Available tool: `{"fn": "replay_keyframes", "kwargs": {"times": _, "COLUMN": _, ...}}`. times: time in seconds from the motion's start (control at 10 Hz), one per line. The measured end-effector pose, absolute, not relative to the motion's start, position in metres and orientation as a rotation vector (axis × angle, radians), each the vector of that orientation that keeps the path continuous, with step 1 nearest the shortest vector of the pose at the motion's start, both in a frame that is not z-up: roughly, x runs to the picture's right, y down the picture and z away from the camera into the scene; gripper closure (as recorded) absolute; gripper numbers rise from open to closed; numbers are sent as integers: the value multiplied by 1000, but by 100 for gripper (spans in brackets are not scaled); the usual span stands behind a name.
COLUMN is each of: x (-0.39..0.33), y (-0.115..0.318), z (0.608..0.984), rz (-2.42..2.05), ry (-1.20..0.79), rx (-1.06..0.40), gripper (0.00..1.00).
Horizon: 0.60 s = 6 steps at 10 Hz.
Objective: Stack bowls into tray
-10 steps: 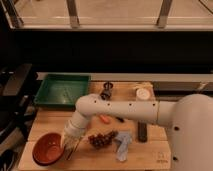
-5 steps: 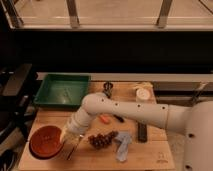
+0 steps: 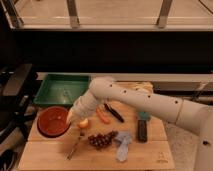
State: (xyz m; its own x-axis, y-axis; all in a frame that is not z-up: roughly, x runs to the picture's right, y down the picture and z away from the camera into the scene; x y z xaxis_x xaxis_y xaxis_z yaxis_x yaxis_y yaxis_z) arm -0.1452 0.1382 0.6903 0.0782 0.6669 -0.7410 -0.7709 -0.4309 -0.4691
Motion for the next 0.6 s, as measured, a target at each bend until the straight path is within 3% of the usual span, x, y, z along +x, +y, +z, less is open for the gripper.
{"fn": "replay_keyframes", "kwargs": {"times": 0.6, "x": -61, "y": 54, "z": 736, "rz": 1723, "ry": 263, "rx": -1088, "gripper": 100}}
